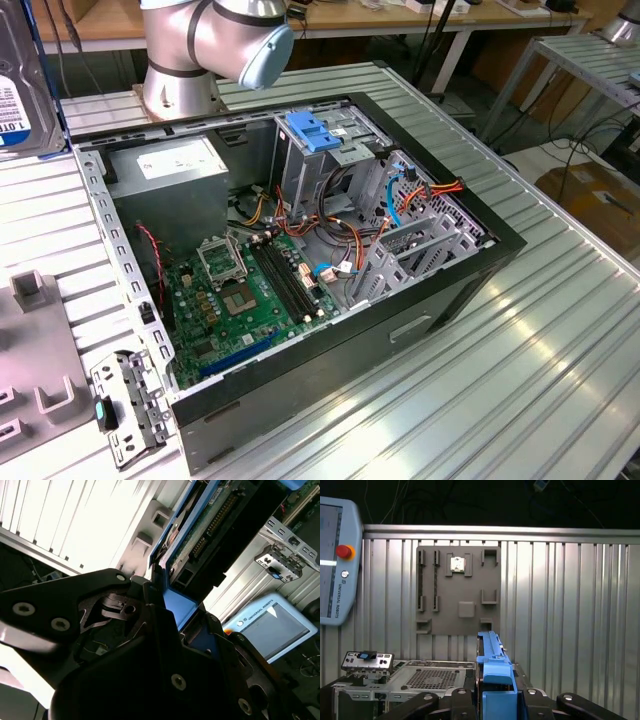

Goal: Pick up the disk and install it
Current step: 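Pick up the disk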

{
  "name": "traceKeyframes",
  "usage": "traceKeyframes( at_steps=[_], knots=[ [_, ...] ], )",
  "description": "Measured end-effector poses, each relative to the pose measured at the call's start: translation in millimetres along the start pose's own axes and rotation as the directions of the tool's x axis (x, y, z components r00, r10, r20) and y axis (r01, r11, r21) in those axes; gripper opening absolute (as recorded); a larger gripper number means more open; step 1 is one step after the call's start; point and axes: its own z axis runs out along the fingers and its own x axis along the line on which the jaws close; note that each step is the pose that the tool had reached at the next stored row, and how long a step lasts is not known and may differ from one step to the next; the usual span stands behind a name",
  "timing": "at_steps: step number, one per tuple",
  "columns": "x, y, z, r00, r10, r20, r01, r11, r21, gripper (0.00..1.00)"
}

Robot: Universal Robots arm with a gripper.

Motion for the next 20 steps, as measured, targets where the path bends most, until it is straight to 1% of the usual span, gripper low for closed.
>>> traceKeyframes(
  at_steps=[2,4,6,7,8,11,12,13,14,17,19,20],
  knots=[
    [0.1,-4.1,0.1,1.0,0.0,0.0,0.0,1.0,0.0001,0.37],
    [0.3,-5.8,0.1,1.0,0.0,0.0,0.0,1.0,0.0,0.37],
    [7.3,-6.7,0.2,1.0,0.0,0.0,0.0,1.0,0.0001,0.37],
    [9.0,-8.3,0.2,1.0,0.0,0.0001,0.0,1.0,0.0001,0.37],
    [9.4,-11.2,0.2,1.0,0.0,0.0,0.0,1.0,-0.0001,0.37],
    [9.5,-23.0,0.5,1.0,0.0,0.0,0.0,1.0,0.0001,0.37],
    [9.6,-24.8,0.5,1.0,0.0,0.0,0.0,1.0,0.0001,0.37],
    [9.6,-28.9,0.5,1.0,0.0,0.0,0.0,1.0,0.0,0.37],
    [9.7,-36.9,0.6,1.0,0.0,0.0,0.0,1.0,0.0001,0.37],
    [10.0,-51.1,0.7,1.0,0.0,0.0,0.0,1.0,0.0,0.37],
    [10.0,-54.6,0.7,1.0,0.0,0.0,0.0,1.0,0.0,0.37],
    [10.1,-58.0,0.8,1.0,0.0,0.0,0.0,1.0,0.0,0.37]
  ],
)
